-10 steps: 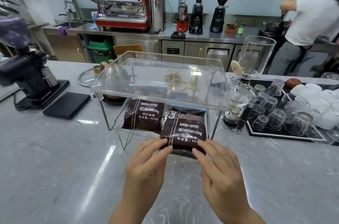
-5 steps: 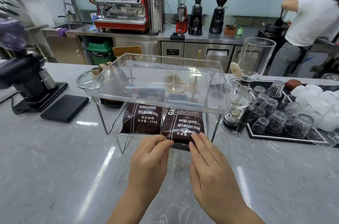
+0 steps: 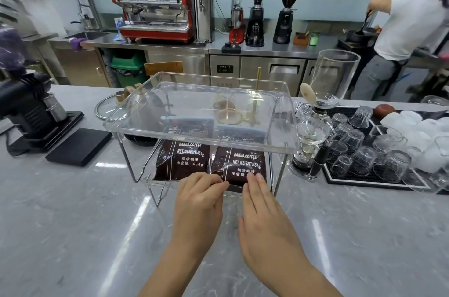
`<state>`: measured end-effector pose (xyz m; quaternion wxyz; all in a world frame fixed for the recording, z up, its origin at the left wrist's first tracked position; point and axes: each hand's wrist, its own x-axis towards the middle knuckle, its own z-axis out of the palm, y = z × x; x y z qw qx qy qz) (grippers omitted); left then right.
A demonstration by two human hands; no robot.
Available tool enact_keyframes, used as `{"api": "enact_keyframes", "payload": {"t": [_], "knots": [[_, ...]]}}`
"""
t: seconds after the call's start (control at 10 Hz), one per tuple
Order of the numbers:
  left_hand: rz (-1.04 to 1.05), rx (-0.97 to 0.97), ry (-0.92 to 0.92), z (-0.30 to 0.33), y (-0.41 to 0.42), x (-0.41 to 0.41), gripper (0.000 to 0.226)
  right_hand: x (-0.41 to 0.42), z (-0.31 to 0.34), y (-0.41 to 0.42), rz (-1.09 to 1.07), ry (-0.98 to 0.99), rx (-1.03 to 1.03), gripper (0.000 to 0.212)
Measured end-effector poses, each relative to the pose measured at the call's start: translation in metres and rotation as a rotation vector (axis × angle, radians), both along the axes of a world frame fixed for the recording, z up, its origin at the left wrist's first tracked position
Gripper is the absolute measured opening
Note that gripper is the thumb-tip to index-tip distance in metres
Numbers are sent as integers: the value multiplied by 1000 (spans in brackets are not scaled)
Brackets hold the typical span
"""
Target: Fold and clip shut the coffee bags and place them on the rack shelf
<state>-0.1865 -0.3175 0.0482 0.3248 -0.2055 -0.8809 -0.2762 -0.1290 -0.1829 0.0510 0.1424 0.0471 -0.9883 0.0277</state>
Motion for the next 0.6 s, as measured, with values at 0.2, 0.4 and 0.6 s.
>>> {"api": "enact_keyframes", "payload": {"t": [0.2, 0.4, 0.6], "knots": [[47, -41, -66, 4, -1, 7, 18, 2, -2, -2, 30, -17, 7, 65], [32, -65, -66, 12, -1, 16, 14, 15, 13, 8, 137, 35, -113, 50], [-109, 121, 159, 34, 32, 36, 6, 38, 47, 58, 128, 340, -323, 7]]}}
